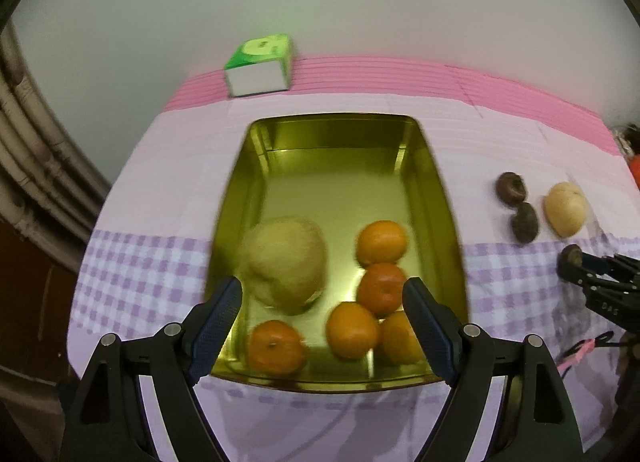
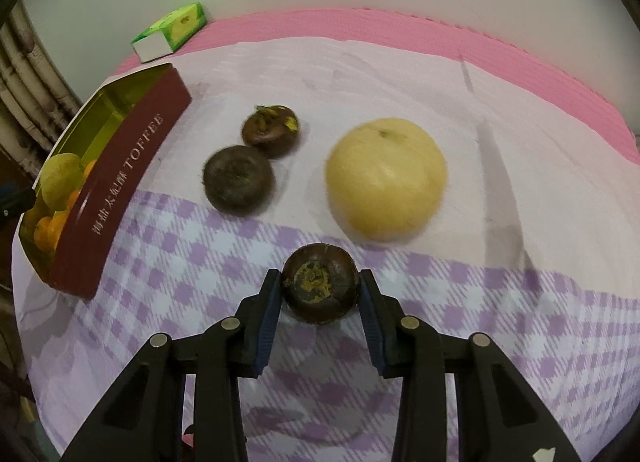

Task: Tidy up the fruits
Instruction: 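Lift the dark brown fruit with the right gripper while the left gripper moves toward the pile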

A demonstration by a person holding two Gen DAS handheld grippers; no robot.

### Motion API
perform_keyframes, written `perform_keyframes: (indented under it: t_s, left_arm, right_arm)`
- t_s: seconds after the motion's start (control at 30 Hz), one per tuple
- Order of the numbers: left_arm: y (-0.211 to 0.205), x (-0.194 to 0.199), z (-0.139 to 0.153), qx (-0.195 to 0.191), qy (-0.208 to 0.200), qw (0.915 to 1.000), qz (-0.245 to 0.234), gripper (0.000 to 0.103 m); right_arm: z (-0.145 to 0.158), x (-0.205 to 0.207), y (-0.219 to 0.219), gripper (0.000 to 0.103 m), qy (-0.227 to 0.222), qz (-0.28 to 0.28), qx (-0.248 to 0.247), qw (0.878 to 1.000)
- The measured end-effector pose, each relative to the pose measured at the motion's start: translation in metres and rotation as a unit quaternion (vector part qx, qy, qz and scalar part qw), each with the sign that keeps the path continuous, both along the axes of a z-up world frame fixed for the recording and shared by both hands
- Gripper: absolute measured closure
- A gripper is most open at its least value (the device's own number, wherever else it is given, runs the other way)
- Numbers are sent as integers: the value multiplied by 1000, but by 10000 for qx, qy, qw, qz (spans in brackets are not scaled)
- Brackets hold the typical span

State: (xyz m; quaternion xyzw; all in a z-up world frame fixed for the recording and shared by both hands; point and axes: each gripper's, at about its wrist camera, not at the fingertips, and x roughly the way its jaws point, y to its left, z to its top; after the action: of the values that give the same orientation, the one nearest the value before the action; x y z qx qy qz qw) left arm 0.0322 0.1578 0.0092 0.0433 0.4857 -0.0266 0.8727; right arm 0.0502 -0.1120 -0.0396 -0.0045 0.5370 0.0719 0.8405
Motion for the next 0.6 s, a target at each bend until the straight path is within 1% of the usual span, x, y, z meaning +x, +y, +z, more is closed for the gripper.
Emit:
perform_keyframes:
  t_s: [0.27,0.47,0.6]
  left_arm:
    - [-48,8,5,-194,10,9985,-504,20]
    - [-94,20,6,-323,112,9953,-911,20]
    - [-123,26,5,-389,162,9922,-1172,21]
  right_arm:
    - [-1,-13,-29,67,71,-187,-158,9997]
    - [-2,-16,-52,67,56,-416,-168,9990]
    - [-3,-16,-61,67,-1,-485,-303,9984]
